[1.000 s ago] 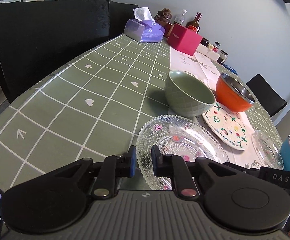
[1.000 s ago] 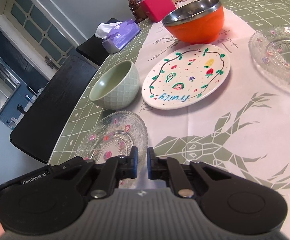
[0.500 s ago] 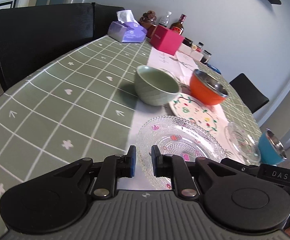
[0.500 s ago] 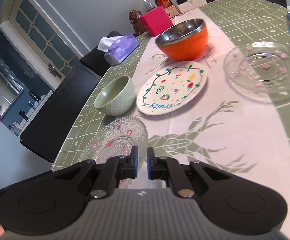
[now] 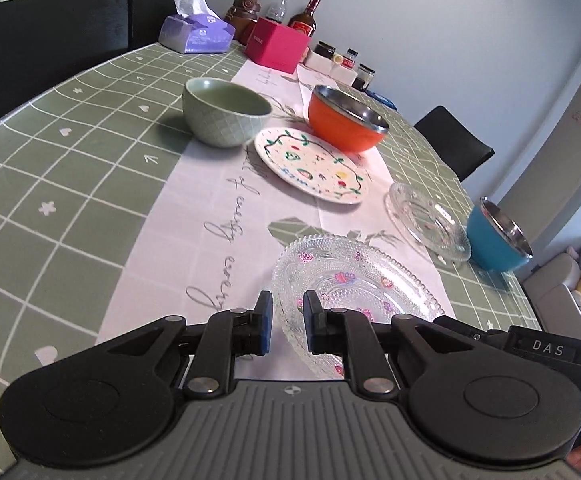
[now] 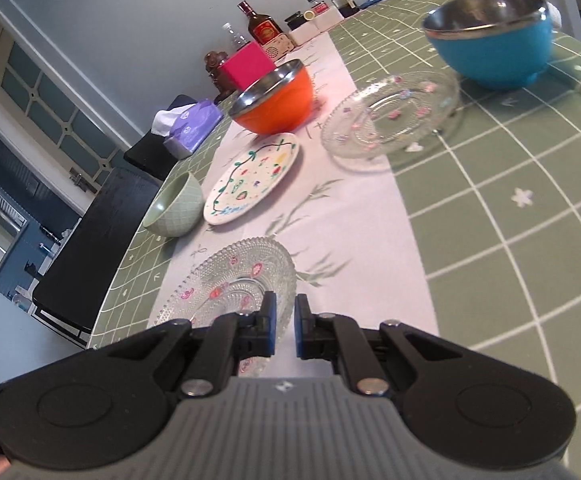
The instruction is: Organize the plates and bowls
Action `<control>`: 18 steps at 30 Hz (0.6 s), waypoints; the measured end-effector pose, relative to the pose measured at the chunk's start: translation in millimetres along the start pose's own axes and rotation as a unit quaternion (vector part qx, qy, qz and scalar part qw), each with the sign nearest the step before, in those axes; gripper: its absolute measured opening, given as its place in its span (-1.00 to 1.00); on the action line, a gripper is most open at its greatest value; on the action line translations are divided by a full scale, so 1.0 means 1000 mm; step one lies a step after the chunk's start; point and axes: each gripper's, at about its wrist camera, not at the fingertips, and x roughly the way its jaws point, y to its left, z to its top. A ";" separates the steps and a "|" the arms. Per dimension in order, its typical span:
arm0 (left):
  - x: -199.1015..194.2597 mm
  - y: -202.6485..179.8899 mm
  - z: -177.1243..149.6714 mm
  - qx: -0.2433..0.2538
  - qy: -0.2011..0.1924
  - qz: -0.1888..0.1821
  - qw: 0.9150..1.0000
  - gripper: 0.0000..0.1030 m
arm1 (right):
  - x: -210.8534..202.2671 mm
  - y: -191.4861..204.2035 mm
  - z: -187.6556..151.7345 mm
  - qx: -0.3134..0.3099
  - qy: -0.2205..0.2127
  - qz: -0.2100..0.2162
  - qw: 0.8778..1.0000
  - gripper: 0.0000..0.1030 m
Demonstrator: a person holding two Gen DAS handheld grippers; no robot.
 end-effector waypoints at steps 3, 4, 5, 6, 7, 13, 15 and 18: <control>0.001 0.001 -0.004 -0.004 0.005 0.001 1.000 -0.67 | -0.002 -0.002 -0.005 -0.004 0.000 -0.005 1.000 -0.87; 0.001 0.001 -0.005 -0.005 0.006 0.000 1.000 -0.67 | -0.002 -0.002 -0.006 -0.004 0.000 -0.005 1.000 -0.87; 0.000 0.001 -0.005 -0.006 0.005 0.000 1.000 -0.67 | -0.002 -0.003 -0.007 -0.002 0.001 -0.004 1.000 -0.87; -0.001 0.001 -0.006 -0.005 0.005 -0.001 1.000 -0.67 | -0.002 -0.003 -0.008 -0.001 0.002 -0.005 1.000 -0.87; -0.002 0.001 -0.007 -0.005 0.006 -0.001 1.000 -0.67 | -0.003 -0.004 -0.009 0.000 0.003 -0.005 1.000 -0.87; 0.000 -0.001 -0.013 -0.002 0.014 -0.004 1.000 -0.67 | -0.007 -0.009 -0.013 0.003 0.007 -0.011 1.000 -0.88; 0.000 -0.001 -0.014 0.002 0.012 -0.002 1.000 -0.67 | -0.007 -0.011 -0.014 0.007 0.007 -0.007 1.000 -0.88; 0.000 -0.002 -0.014 0.005 0.015 0.001 1.000 -0.68 | -0.008 -0.012 -0.014 0.007 0.007 -0.007 1.000 -0.88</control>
